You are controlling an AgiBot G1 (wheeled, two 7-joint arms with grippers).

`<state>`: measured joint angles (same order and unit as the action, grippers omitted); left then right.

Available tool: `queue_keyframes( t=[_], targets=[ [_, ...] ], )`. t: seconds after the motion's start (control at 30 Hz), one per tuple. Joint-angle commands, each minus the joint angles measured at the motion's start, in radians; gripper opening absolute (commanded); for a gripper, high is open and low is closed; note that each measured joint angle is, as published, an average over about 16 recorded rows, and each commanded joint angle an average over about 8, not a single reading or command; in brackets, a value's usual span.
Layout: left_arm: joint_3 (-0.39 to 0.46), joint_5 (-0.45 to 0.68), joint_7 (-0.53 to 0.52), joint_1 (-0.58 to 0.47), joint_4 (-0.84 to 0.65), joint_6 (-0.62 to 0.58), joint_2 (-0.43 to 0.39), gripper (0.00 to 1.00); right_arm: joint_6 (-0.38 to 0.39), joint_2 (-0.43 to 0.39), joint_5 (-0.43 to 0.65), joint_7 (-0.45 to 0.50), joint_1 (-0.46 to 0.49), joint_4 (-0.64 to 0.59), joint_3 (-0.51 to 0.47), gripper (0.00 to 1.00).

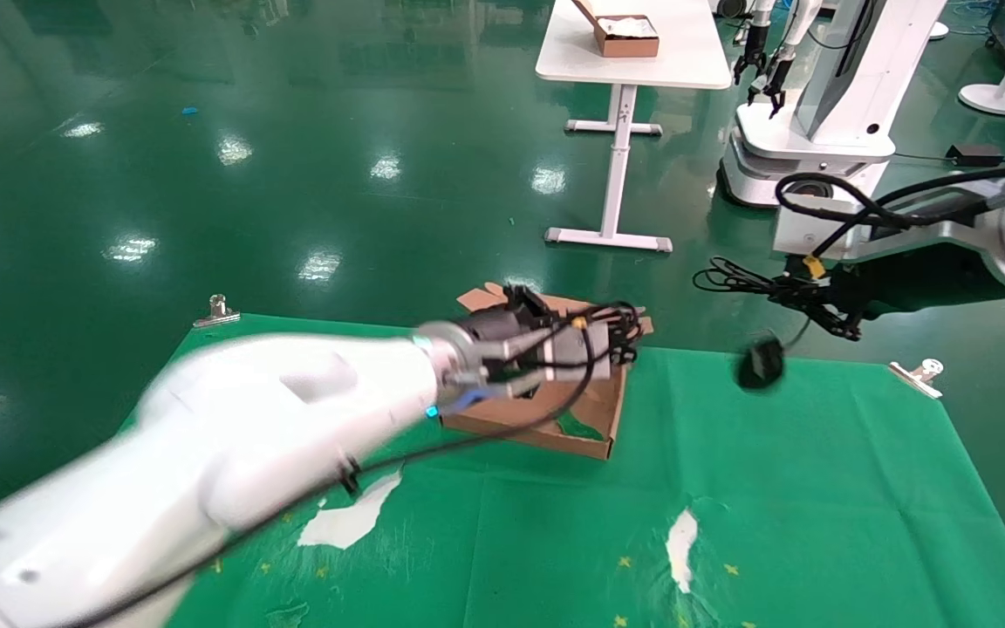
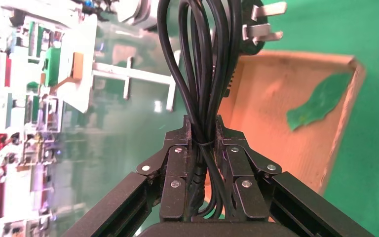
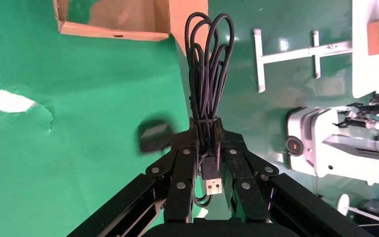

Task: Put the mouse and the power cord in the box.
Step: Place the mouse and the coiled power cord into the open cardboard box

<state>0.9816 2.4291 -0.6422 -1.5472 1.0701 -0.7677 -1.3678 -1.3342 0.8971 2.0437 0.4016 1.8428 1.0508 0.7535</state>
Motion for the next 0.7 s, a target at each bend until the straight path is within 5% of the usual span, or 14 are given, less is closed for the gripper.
queue_keyframes(
  t=[0.03, 0.1, 0.37, 0.7],
  targets=[
    [0.055, 0.045, -0.028, 0.012, -0.040, 0.080, -0.009, 0.00, -0.016, -0.018, 0.010, 0.038, -0.007, 0.060, 0.001, 0.00],
    [0.112, 0.052, -0.084, -0.001, -0.065, 0.112, -0.011, 0.03, -0.025, -0.026, 0.016, 0.061, -0.012, 0.093, 0.002, 0.00],
    [0.295, 0.052, -0.255, -0.062, -0.093, 0.182, -0.012, 0.99, -0.035, -0.029, 0.020, 0.108, -0.022, 0.159, 0.001, 0.00],
    [0.422, 0.047, -0.381, -0.107, -0.101, 0.217, -0.010, 1.00, -0.015, 0.016, 0.016, 0.089, -0.005, 0.152, 0.003, 0.00]
  ],
)
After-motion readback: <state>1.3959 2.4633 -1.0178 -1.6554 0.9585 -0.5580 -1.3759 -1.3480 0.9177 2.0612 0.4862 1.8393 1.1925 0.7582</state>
